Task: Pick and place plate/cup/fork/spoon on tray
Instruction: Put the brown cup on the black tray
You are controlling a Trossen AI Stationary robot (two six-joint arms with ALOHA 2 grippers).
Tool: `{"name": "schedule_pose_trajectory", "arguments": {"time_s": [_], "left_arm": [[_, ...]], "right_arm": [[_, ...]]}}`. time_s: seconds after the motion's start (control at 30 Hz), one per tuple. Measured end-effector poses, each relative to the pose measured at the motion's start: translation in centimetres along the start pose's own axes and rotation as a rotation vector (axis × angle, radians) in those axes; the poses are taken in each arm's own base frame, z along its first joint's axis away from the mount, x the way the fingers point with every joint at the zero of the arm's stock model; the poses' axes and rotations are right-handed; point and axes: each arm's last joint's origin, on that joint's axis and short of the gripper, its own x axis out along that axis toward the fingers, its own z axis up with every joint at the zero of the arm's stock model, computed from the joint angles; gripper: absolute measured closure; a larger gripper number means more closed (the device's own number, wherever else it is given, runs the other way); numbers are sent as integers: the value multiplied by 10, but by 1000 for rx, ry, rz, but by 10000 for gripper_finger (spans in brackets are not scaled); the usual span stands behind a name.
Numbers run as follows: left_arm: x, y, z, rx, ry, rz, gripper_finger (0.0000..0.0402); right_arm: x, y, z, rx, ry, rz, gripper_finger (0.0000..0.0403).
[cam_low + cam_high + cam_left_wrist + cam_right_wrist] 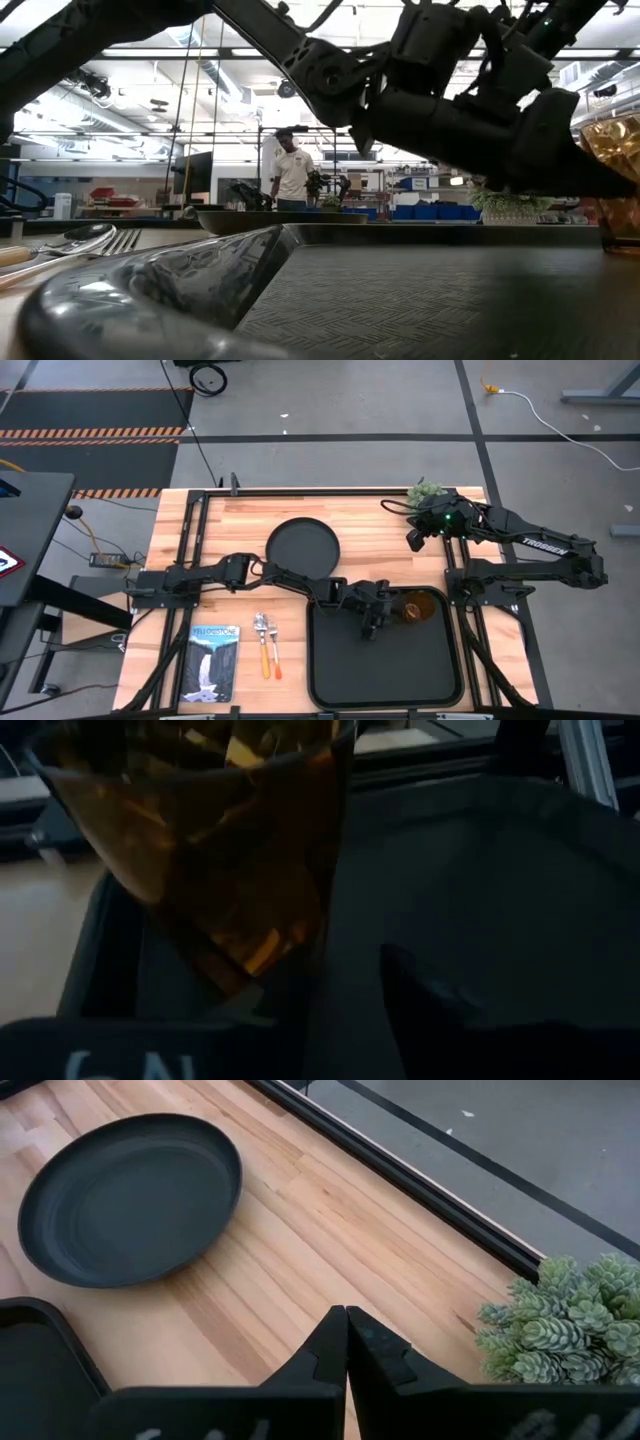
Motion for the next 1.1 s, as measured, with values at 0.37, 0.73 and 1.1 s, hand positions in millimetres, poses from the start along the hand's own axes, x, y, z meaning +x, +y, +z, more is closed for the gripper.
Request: {"name": "schedule_pose_trajectory", "arguments": {"time_s": [0.37, 0.73, 1.1], "left_arm": [[0, 4, 12, 51, -126, 80, 274], [-3, 12, -1, 37, 46, 90, 274], [-26, 6, 19, 154, 270, 48, 331]], "right_arm": [[0, 0, 0, 0, 0, 0, 392], [4, 8, -1, 36, 48, 103, 392], [10, 35, -14, -22, 195, 235, 392]]}}
